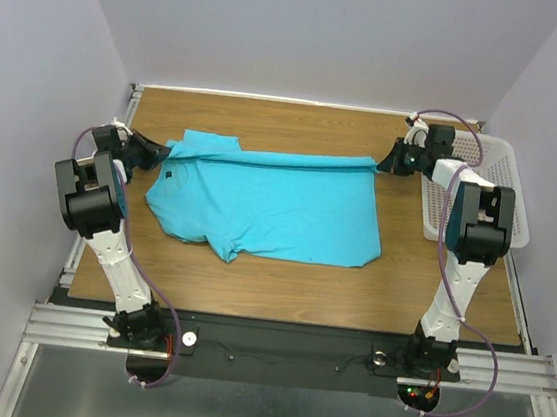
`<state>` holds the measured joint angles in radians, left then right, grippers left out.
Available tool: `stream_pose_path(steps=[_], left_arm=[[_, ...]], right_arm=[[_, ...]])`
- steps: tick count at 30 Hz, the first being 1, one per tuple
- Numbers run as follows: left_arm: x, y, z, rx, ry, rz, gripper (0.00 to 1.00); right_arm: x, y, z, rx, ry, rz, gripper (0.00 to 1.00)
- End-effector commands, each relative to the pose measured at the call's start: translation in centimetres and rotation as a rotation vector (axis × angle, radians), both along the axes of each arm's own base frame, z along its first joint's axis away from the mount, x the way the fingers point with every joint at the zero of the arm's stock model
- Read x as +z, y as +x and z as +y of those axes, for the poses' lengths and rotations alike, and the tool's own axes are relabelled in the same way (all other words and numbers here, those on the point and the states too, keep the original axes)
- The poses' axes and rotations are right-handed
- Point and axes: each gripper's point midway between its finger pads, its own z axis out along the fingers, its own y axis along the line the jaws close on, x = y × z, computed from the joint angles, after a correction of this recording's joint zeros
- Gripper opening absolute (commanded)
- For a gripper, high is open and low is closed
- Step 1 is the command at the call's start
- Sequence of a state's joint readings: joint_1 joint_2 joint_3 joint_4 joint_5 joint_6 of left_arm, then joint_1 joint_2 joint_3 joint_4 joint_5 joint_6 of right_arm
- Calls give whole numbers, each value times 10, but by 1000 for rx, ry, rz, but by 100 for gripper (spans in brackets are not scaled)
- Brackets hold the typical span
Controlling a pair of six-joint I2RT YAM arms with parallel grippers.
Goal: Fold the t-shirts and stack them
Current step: Fold the tshirt
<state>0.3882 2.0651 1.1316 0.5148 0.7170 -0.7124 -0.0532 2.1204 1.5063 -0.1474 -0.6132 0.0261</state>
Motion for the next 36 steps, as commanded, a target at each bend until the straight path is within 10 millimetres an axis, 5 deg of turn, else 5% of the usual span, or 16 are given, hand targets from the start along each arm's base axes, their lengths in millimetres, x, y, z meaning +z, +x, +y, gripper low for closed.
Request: stream_pose_path(steps=[1,10,25,36], left_arm=[[21,6,24,50,77,-44,0],[13,-1,27,38,132,8,5],[24,-17,25,-44,200,31,40],[16,-27,24,-86,213,90,43]], right_arm=[[32,10,-12,-1,-49,-122,1],[26,2,-13,7,-70,-112,2],[27,-21,-11,59,-96,-97,36],[32,-31,-5,96,-68,-86,41]])
